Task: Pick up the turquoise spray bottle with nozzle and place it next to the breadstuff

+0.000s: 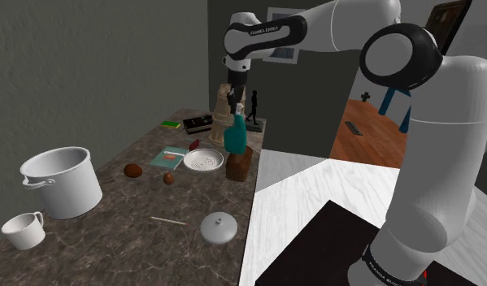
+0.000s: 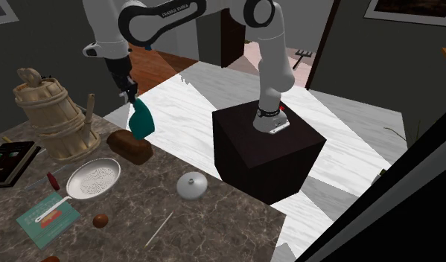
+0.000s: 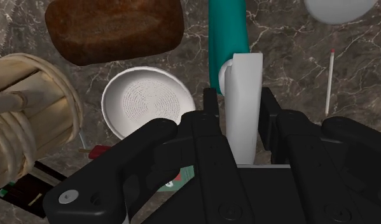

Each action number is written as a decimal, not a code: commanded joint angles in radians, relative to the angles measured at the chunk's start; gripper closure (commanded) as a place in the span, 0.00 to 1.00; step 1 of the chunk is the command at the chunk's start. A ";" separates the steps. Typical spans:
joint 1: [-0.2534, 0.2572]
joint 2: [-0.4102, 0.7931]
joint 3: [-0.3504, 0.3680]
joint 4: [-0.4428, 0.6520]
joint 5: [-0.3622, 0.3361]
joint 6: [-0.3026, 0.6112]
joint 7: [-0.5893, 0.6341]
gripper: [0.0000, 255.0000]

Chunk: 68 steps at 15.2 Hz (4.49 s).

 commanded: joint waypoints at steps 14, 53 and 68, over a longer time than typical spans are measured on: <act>-0.002 0.028 -0.004 -0.161 -0.007 0.190 0.005 1.00; 0.010 0.218 -0.024 -0.314 -0.048 0.530 0.032 0.00; 0.003 0.134 -0.014 -0.304 -0.032 0.438 0.022 0.00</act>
